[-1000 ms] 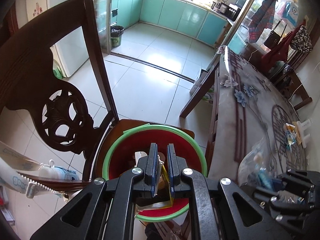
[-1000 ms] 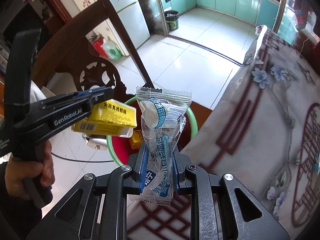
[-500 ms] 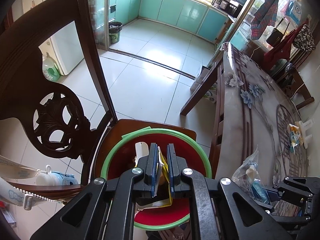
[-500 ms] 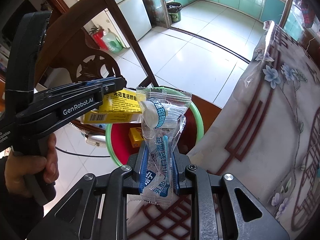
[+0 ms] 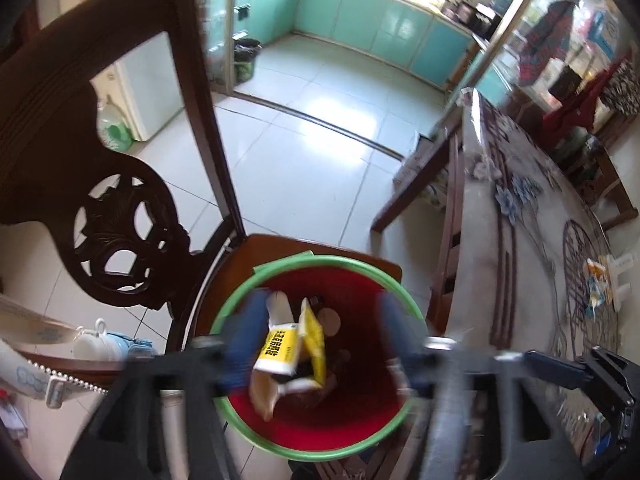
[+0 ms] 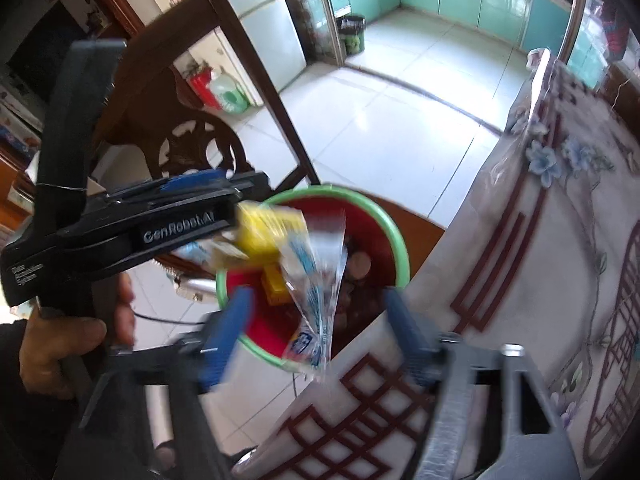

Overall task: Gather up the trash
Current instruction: 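Open both grippers to drop the yellow box and plastic packet into the bucket, then grasp the grey printed wrapper with the left gripper while the right gripper grasps the orange snack wrapper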

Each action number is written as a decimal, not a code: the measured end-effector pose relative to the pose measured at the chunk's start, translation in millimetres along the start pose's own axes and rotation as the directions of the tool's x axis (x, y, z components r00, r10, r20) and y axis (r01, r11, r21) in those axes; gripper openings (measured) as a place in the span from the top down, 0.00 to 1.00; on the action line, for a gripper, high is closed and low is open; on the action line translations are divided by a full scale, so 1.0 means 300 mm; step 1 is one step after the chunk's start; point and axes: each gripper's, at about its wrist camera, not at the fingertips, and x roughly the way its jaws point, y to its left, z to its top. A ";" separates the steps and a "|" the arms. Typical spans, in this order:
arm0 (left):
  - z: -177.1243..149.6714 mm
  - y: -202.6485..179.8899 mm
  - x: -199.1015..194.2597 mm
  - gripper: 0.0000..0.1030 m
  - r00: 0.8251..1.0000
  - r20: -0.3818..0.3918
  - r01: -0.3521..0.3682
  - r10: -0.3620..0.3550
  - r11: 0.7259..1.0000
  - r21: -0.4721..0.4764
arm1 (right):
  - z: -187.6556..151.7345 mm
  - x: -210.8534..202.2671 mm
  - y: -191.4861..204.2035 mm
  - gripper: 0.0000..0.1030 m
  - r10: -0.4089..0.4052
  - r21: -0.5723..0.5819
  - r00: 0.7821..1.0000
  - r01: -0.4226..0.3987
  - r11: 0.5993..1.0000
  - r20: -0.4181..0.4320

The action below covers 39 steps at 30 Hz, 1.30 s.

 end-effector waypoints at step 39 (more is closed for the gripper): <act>-0.280 -1.150 -0.223 0.33 0.978 -0.003 0.193 -0.207 0.906 0.376 | -0.536 -0.745 -0.907 0.20 -0.520 0.367 0.843 0.444 0.817 0.138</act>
